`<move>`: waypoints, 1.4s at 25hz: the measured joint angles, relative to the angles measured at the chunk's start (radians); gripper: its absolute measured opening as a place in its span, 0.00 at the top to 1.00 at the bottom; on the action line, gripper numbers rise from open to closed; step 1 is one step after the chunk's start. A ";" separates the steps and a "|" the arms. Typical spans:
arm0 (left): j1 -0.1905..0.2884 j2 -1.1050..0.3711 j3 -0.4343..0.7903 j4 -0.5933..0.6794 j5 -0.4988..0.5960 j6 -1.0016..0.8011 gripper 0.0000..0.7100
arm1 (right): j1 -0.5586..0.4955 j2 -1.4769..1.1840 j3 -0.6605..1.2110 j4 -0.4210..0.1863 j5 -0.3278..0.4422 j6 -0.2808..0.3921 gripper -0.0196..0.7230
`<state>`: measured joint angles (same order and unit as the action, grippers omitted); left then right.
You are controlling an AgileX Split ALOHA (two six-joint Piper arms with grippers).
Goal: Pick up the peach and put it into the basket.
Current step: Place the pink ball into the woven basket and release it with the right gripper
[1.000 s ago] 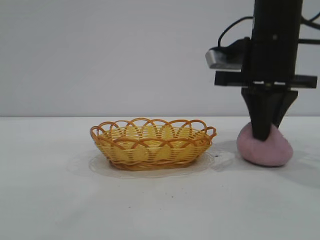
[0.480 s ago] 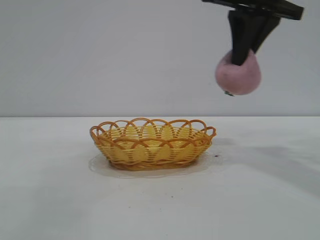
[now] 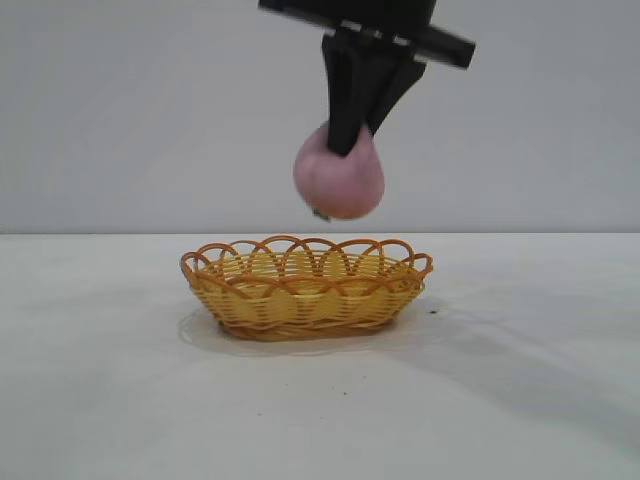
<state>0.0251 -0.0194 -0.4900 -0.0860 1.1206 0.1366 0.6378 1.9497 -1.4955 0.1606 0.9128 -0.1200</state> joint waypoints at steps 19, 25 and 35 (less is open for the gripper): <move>0.000 0.000 0.000 0.000 0.000 0.000 0.27 | 0.013 0.108 0.000 0.059 -0.075 0.000 0.60; 0.000 0.000 0.000 0.000 0.000 0.000 0.27 | 0.013 0.108 0.000 0.062 -0.062 0.000 0.62; 0.000 0.000 0.000 0.000 0.000 0.000 0.27 | -0.052 0.047 -0.150 -0.006 0.060 0.000 0.55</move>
<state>0.0251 -0.0194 -0.4900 -0.0860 1.1206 0.1366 0.5859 1.9966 -1.6453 0.1541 0.9724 -0.1200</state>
